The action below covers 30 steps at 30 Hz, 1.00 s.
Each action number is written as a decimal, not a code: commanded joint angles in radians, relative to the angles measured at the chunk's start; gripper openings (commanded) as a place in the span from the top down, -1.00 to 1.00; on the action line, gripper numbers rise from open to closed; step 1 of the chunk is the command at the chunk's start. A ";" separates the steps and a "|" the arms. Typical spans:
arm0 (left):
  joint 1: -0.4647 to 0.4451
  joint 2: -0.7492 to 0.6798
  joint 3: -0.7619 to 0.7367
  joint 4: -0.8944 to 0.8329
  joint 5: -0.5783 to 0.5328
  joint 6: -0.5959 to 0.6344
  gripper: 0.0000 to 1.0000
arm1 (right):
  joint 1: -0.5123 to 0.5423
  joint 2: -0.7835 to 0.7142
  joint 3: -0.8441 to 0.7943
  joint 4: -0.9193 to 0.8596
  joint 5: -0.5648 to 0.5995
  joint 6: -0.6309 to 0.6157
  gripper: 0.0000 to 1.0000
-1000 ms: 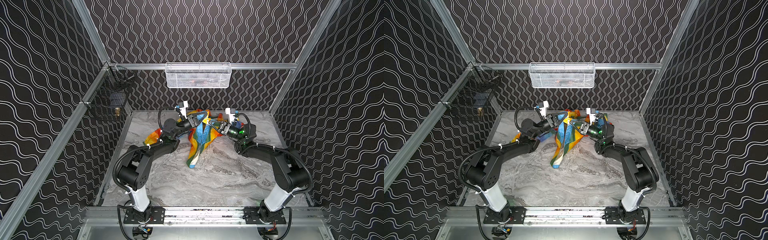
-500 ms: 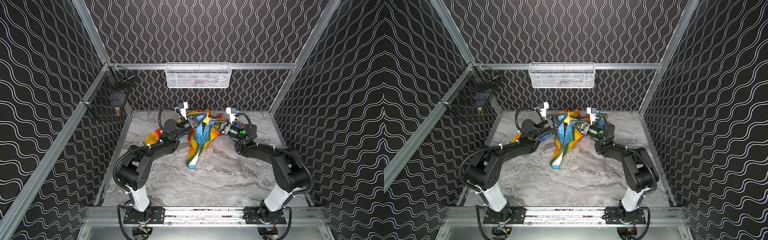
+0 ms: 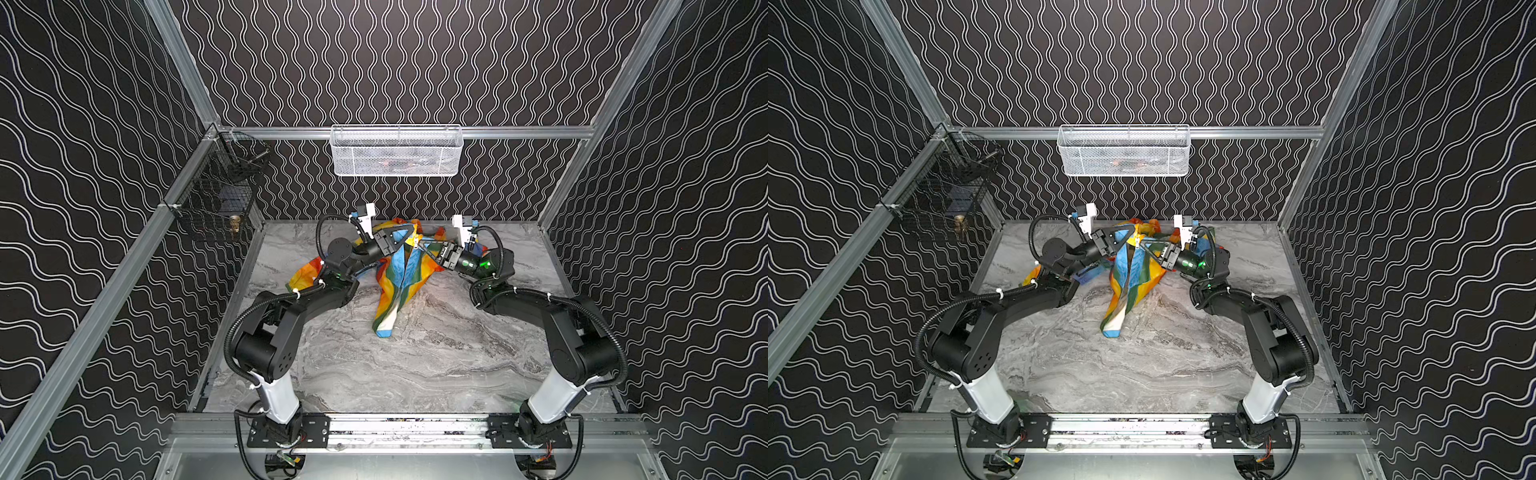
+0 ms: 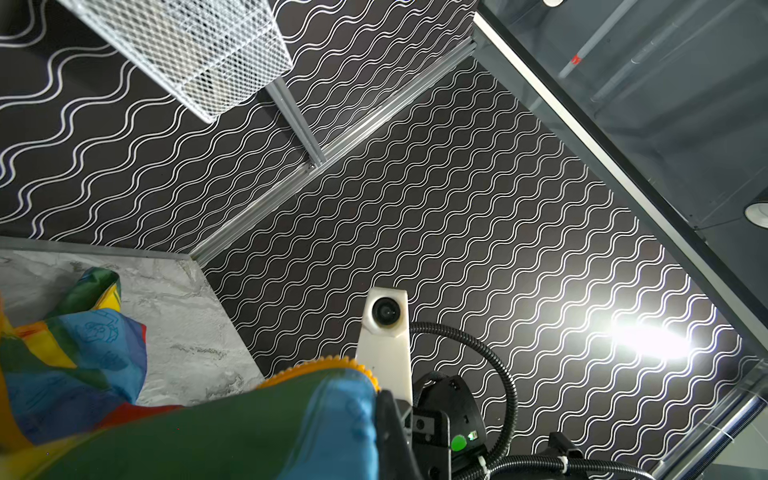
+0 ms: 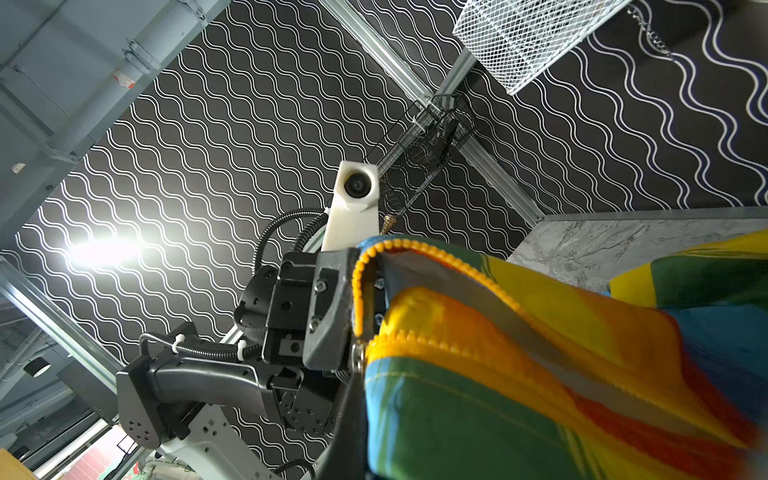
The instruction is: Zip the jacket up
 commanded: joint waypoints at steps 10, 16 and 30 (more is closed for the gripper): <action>0.001 -0.006 -0.002 0.031 -0.009 0.012 1.00 | 0.003 -0.018 0.017 0.069 -0.023 0.015 1.00; 0.000 -0.003 -0.002 0.039 -0.003 0.002 1.00 | 0.005 -0.020 0.022 0.066 -0.021 0.013 1.00; -0.011 -0.013 -0.002 0.031 0.014 0.009 1.00 | 0.005 -0.019 0.023 0.049 -0.008 0.007 1.00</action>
